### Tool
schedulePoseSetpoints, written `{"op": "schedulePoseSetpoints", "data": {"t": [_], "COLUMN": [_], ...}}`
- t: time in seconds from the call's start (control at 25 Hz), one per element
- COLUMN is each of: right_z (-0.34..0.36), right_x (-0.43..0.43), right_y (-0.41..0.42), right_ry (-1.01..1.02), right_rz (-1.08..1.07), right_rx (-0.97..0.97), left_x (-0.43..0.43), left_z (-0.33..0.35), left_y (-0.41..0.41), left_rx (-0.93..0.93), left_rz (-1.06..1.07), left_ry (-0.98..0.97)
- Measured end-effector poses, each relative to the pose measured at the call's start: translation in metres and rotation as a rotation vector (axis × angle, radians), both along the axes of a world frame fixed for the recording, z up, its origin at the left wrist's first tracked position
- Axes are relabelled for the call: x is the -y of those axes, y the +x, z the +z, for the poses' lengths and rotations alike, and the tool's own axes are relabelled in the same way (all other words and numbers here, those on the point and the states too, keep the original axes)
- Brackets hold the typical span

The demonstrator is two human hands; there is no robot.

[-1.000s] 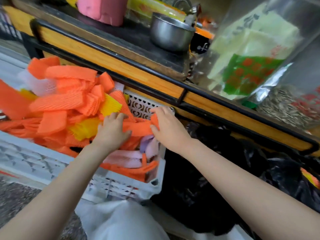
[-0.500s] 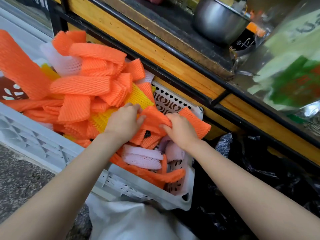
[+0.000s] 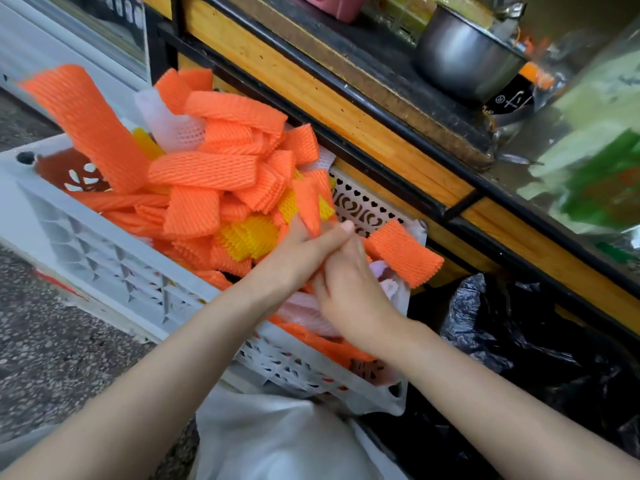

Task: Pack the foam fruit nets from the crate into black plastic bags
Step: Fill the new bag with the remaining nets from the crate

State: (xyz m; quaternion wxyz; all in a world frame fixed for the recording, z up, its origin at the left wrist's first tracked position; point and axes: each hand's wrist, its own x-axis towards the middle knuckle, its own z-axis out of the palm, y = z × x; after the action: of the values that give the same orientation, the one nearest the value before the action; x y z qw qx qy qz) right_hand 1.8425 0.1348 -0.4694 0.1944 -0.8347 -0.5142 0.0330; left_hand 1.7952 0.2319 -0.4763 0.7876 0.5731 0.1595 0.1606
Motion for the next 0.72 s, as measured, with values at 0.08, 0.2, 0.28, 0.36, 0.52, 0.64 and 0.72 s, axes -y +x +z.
{"op": "schedulePoseSetpoints", "data": {"t": [0.08,0.2,0.28,0.36,0.52,0.64,0.72], "right_z": [-0.003,-0.004,-0.009,-0.014,-0.019,-0.027,-0.032], "right_x": [0.001,-0.003,-0.02,-0.041,-0.07,-0.078,-0.079], "right_y": [-0.002,0.012,0.033,0.059,0.095,0.106,0.108], "right_ry": [-0.173,-0.052,0.076,0.057,-0.056,-0.07,-0.07], "right_rz": [0.12,0.08,-0.118,-0.286,-0.459,-0.527,-0.527], "right_rx": [-0.02,-0.129,-0.104,-0.098,-0.315,-0.402,-0.353], "left_x": [-0.012,-0.028,-0.03,-0.029,-0.03,-0.024,-0.022], "left_z": [-0.011,-0.022,-0.022,-0.018,-0.023,-0.023,-0.023], "left_y": [-0.01,-0.018,-0.018,-0.018,-0.024,-0.029,-0.03], "left_rx": [-0.028,-0.078,-0.129,-0.172,-0.126,-0.101,-0.1], "left_rz": [0.089,0.162,0.188,0.244,0.377,0.34,0.313], "left_ry": [-0.098,-0.139,-0.153,-0.179,-0.179,-0.108,-0.114]}}
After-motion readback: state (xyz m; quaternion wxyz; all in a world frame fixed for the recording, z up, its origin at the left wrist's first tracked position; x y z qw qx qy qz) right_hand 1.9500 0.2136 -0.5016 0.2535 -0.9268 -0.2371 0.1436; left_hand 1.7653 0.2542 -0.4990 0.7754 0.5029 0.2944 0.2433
